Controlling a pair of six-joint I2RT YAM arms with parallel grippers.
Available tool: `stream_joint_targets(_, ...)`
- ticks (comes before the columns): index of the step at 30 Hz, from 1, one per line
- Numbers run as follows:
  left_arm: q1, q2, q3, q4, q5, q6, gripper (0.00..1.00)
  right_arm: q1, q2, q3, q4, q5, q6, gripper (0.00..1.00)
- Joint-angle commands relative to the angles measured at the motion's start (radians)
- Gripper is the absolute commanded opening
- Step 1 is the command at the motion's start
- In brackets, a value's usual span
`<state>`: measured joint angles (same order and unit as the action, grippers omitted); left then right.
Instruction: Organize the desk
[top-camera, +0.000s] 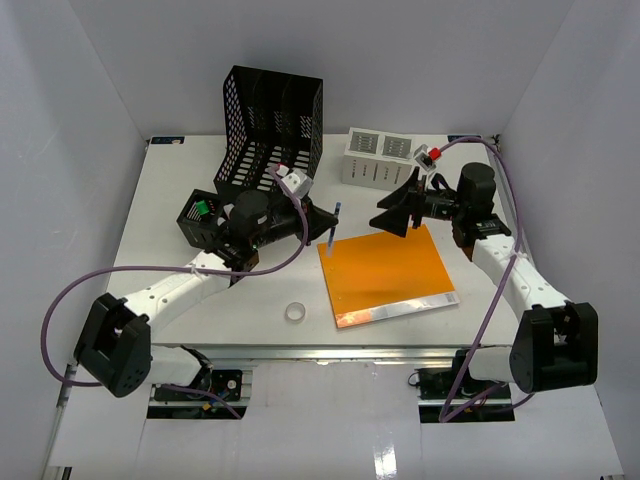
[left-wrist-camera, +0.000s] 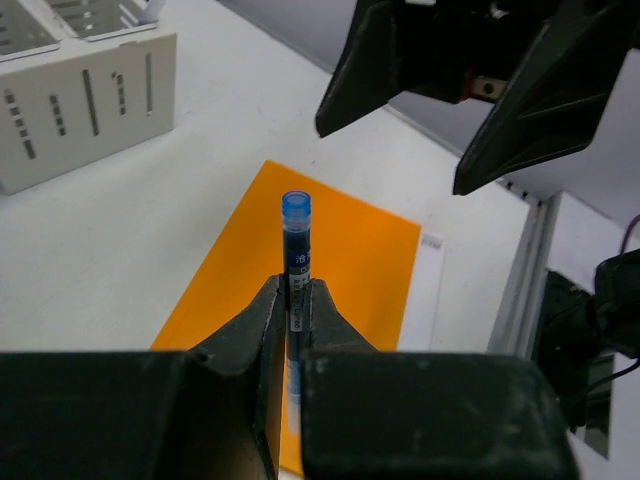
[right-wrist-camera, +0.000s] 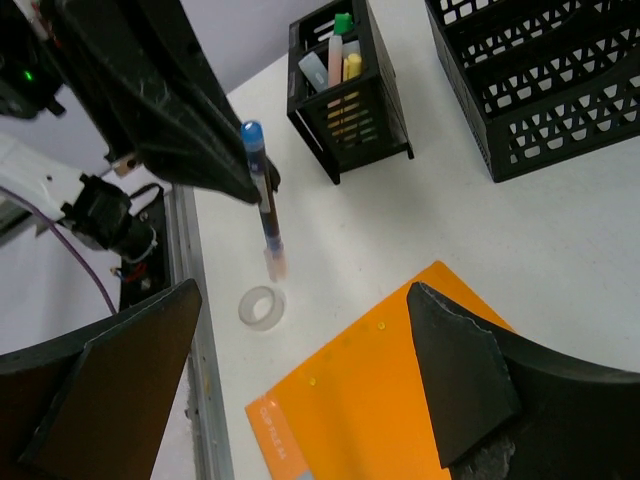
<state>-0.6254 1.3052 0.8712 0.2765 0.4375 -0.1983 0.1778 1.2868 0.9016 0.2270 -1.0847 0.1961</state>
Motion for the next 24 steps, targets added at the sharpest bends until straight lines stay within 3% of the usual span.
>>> stream_joint_targets(1,-0.012,0.070,-0.022,0.306,0.090,-0.211,0.00,0.025,0.070,0.073,0.318,0.097,0.342,0.90)
stream_joint_targets(5,-0.028,0.105,-0.011,0.343,0.083,-0.228,0.00,0.053,0.134,0.136,0.394,0.126,0.431,0.99)
stream_joint_targets(15,-0.033,0.120,0.019,0.349,0.087,-0.230,0.00,0.157,0.175,0.142,0.378,0.173,0.334,0.77)
stream_joint_targets(21,-0.033,0.118,0.019,0.345,0.083,-0.225,0.00,0.184,0.170,0.159,0.309,0.177,0.265,0.56)
stream_joint_targets(24,-0.033,0.122,0.021,0.346,0.079,-0.225,0.00,0.193,0.159,0.161,0.274,0.187,0.222,0.52)
